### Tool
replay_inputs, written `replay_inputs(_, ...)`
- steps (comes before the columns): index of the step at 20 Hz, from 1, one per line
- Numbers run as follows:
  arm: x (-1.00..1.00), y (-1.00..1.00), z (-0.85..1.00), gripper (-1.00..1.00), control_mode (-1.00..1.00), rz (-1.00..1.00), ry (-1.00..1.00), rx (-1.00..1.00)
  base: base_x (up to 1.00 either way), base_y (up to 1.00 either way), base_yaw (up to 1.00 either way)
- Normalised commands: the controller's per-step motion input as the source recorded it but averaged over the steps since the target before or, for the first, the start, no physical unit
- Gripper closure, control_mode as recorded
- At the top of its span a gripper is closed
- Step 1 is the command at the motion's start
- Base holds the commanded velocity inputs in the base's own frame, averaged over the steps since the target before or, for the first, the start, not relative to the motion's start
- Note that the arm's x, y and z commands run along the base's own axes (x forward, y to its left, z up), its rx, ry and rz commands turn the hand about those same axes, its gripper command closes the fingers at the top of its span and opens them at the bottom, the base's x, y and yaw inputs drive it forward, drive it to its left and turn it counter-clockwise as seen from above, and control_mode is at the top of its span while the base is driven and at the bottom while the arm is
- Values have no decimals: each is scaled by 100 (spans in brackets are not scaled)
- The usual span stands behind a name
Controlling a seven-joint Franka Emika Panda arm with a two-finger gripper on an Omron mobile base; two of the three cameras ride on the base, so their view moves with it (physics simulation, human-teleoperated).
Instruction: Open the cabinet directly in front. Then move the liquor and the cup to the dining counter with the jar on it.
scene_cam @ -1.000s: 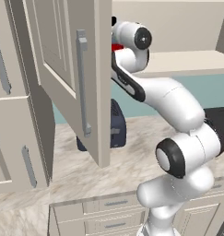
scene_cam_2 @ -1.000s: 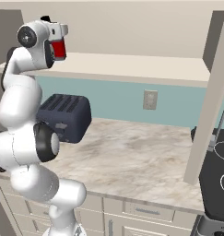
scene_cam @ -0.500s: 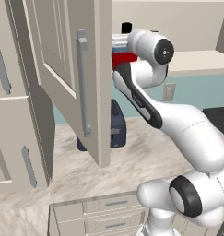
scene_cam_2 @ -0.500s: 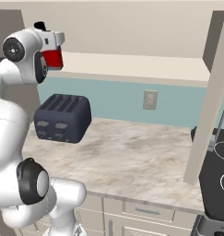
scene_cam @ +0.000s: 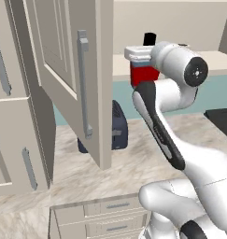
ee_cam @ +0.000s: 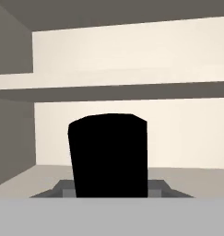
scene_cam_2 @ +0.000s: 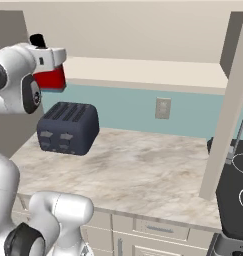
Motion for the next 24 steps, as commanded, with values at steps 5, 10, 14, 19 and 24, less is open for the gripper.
replay_inputs(5, -100, -25, -16, 100, -100, -4, 9, 0, 0, 0, 0)
replay_inputs(10, -90, -19, -25, 100, -100, -3, 12, 0, 0, 0, 0)
replay_inputs(14, -60, -8, -21, 100, -100, -1, 7, 0, 0, 0, 0)
replay_inputs(19, -4, 0, 0, 100, -100, 0, -1, 0, 0, 0, 0)
replay_inputs(24, 0, 0, 0, 100, -100, 0, -10, 0, 0, 0, 0)
